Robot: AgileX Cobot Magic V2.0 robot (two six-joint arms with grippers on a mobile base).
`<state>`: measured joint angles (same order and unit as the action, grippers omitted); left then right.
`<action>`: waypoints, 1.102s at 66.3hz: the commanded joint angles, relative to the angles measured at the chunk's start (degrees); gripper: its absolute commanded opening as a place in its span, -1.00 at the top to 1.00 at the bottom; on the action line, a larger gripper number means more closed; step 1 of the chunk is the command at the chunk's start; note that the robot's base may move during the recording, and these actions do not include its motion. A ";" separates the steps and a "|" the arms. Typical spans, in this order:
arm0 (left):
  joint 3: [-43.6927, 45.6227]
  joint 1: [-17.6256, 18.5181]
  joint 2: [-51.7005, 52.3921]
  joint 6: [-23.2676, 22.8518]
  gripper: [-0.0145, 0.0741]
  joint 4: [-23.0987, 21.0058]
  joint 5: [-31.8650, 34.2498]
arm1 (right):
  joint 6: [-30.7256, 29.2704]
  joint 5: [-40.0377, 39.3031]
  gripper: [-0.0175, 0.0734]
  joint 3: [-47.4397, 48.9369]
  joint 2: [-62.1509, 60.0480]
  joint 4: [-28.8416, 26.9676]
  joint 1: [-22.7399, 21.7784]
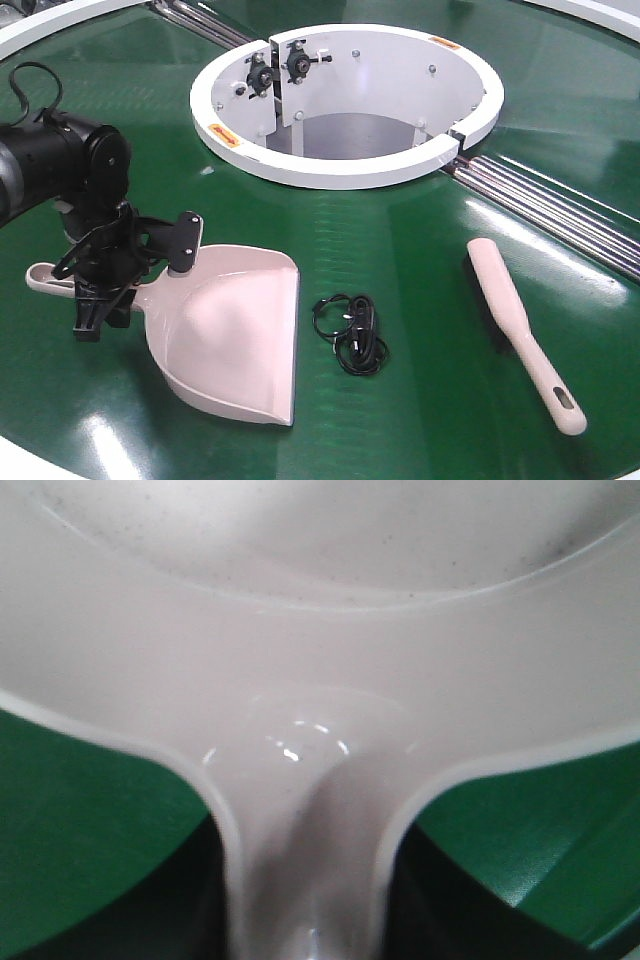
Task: Clean and inspect green conveyor with broom and dustpan
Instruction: 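Lift the dustpan with the left gripper and angle it toward the cable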
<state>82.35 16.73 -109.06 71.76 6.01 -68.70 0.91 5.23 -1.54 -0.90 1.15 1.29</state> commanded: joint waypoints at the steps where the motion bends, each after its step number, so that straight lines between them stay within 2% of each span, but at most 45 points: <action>1: 1.56 0.26 2.75 -0.48 0.69 0.30 -0.75 | -0.08 -4.35 0.64 -1.17 -0.69 -0.03 -0.32; 36: 1.56 0.26 2.75 -0.48 0.69 0.30 -0.75 | -0.13 -4.61 0.64 -1.17 -0.69 -0.03 -0.32; 53: 1.56 0.26 2.75 -0.48 0.69 0.24 -0.75 | -0.46 -11.50 0.64 2.08 -0.21 0.07 -0.32; 58: 1.56 0.26 2.75 -0.48 0.69 0.24 -0.75 | -0.36 -8.43 0.64 6.98 2.31 0.01 -0.32; 73: 1.56 0.26 2.75 -0.48 0.69 0.30 -0.75 | 2.30 12.94 0.64 23.14 17.68 -4.13 -0.32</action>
<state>82.35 16.73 -109.06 71.76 6.01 -68.75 2.96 14.02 15.74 11.14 -1.78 1.29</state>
